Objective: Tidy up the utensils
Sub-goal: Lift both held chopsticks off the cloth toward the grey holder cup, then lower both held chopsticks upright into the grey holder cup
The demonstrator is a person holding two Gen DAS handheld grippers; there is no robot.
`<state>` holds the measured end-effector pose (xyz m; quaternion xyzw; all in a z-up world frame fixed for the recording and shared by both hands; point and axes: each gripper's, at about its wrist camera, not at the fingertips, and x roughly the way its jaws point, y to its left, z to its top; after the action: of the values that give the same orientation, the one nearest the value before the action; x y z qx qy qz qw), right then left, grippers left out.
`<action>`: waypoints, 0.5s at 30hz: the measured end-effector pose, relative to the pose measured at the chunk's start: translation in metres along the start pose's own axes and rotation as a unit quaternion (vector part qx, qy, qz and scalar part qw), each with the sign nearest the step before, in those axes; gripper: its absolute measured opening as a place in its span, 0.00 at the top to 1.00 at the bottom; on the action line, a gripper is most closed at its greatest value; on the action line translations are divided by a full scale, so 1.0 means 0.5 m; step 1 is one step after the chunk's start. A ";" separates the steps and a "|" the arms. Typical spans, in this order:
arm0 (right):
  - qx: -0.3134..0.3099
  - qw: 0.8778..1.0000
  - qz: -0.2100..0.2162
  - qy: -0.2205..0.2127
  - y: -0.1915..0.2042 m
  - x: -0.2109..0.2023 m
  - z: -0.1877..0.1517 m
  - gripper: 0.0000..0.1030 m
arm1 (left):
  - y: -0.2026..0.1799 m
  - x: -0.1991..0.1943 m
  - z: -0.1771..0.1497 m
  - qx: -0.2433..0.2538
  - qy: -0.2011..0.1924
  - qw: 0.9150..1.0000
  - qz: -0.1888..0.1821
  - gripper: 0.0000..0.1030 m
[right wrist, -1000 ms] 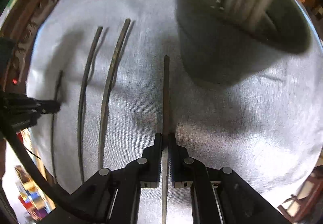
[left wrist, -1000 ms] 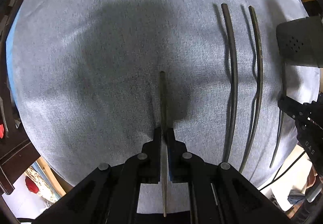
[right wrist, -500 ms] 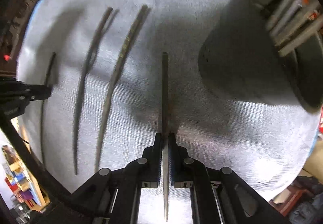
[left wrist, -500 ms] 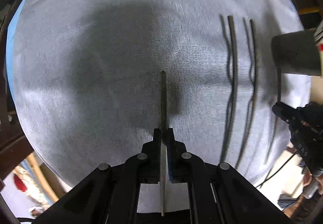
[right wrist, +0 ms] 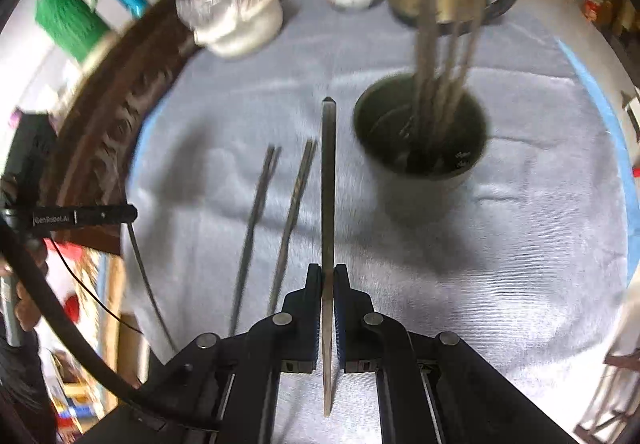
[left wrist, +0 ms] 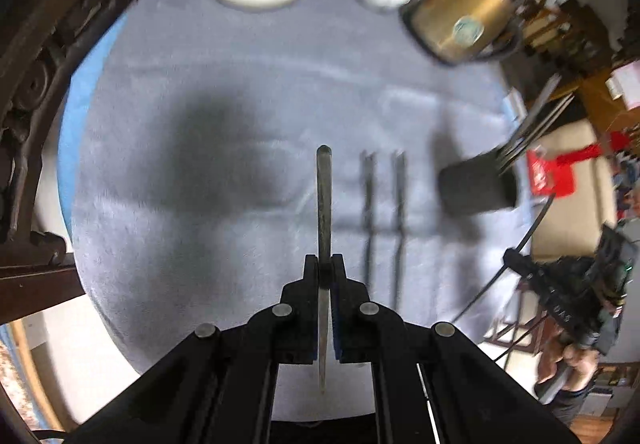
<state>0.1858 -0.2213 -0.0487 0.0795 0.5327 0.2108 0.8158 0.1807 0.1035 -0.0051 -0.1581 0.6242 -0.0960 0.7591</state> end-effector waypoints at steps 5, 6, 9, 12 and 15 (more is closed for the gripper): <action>0.036 0.997 0.019 -0.064 -0.043 -0.084 -0.009 0.94 | -0.036 -0.061 -0.001 0.001 -0.059 0.997 -0.050 0.95; 0.041 0.996 0.021 -0.076 -0.051 -0.101 -0.008 0.94 | -0.043 -0.062 0.000 0.001 -0.071 0.996 -0.061 0.95; 0.073 0.989 0.030 -0.127 -0.082 -0.149 -0.011 0.94 | -0.069 -0.108 0.019 -0.010 -0.117 0.989 -0.088 0.95; 0.104 0.975 0.042 -0.189 -0.115 -0.204 -0.002 0.94 | -0.100 -0.117 0.032 -0.025 -0.161 0.979 -0.126 0.95; 0.130 0.959 0.047 -0.247 -0.140 -0.248 0.005 0.94 | -0.138 -0.134 0.043 -0.031 -0.206 0.968 -0.142 0.95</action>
<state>0.1634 -0.3374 0.0311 0.2597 0.3335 0.1516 0.8935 0.1920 0.0645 0.0849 -0.2847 0.4281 -0.1487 0.8447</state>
